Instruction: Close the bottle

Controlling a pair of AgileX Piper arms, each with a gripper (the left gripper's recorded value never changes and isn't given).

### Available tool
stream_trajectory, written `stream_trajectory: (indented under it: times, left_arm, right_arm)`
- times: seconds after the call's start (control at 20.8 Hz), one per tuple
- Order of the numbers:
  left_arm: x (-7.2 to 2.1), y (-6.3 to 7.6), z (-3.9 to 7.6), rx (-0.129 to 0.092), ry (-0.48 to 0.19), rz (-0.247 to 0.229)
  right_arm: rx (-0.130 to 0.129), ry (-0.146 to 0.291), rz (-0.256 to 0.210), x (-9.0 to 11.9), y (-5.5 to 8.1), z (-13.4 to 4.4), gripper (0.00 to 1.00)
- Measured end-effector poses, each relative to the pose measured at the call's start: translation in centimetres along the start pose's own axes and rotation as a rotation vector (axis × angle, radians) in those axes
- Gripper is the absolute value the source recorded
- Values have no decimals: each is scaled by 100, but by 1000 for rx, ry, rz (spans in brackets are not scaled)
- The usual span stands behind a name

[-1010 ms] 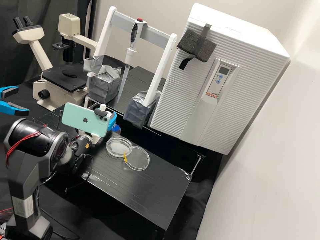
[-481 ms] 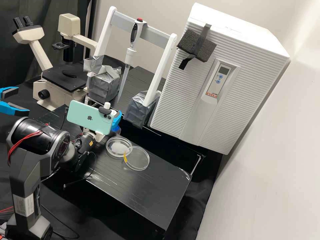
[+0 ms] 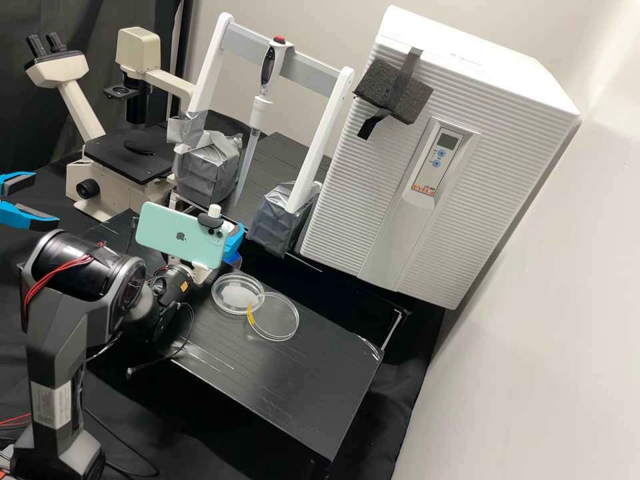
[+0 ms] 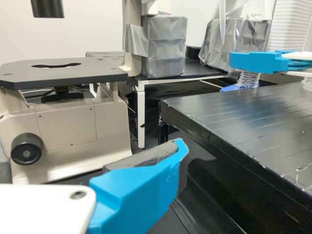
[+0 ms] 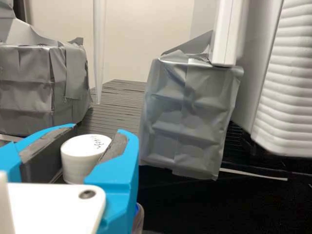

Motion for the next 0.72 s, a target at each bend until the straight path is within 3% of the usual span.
stream_trajectory:
  times: [0.72]
  left_arm:
    - [0, 0, 0, 0, 0, 0]
  right_arm:
    - [-1, -14, 27, -59, 82, 42, 0]
